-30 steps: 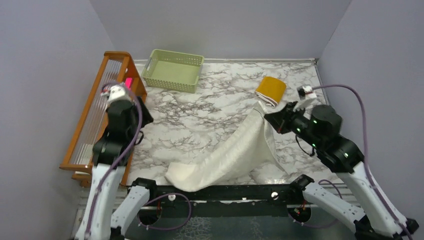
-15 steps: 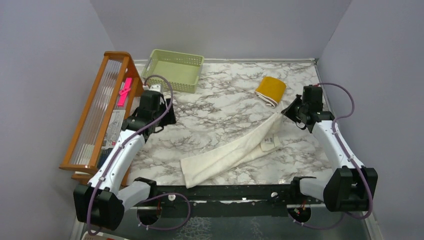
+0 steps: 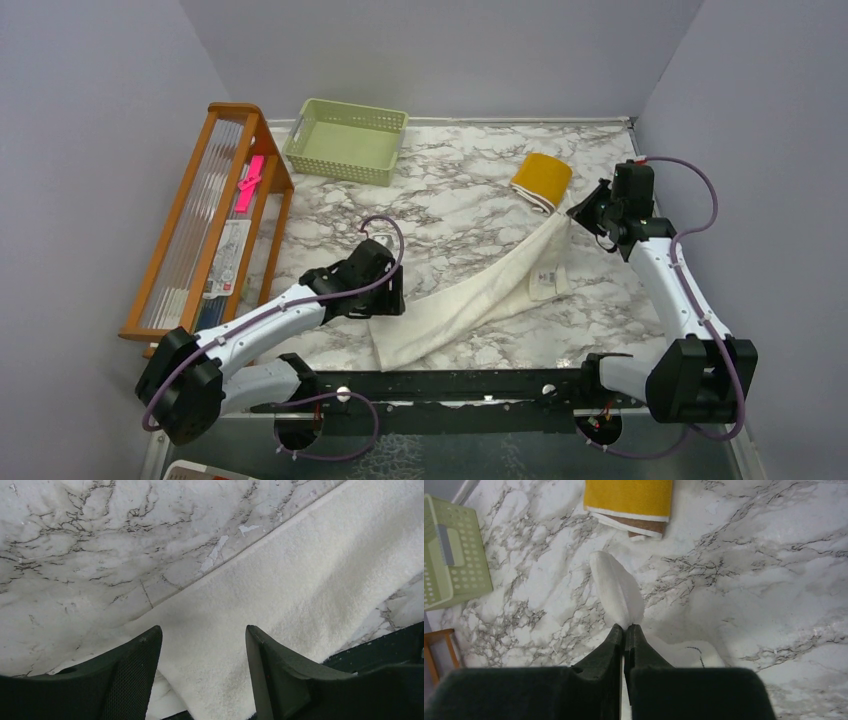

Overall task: Roll the towels
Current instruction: Flatten out the towel at the center of the board.

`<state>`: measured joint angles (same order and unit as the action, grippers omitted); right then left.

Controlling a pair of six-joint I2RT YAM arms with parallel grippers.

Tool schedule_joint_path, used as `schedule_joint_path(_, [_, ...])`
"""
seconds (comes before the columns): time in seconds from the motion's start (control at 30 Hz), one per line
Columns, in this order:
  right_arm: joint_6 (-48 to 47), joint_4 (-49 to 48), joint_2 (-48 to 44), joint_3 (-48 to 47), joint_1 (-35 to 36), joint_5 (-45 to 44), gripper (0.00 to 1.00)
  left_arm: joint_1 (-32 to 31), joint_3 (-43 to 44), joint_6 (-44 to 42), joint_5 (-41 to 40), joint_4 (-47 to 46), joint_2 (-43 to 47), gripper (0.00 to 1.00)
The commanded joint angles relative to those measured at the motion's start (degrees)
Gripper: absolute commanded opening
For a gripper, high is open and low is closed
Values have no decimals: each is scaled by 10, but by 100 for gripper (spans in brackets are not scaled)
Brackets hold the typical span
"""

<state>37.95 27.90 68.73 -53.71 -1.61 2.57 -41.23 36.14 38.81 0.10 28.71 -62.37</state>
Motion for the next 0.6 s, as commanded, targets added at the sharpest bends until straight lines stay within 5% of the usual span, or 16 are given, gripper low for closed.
schedule_joint_path(0.0, [-4,-5,-21,-25,-4,16,1,-36,1,71,-103,-7,-29,63])
schedule_joint_path(0.23, [-25,3,-33,-28,-4,24,1,-45,25,105,-226,80,-30,60])
schedule_joint_path(0.57, [-30,-1,-39,-21,-3,42,1,-46,-19,157,-187,85,-50,46])
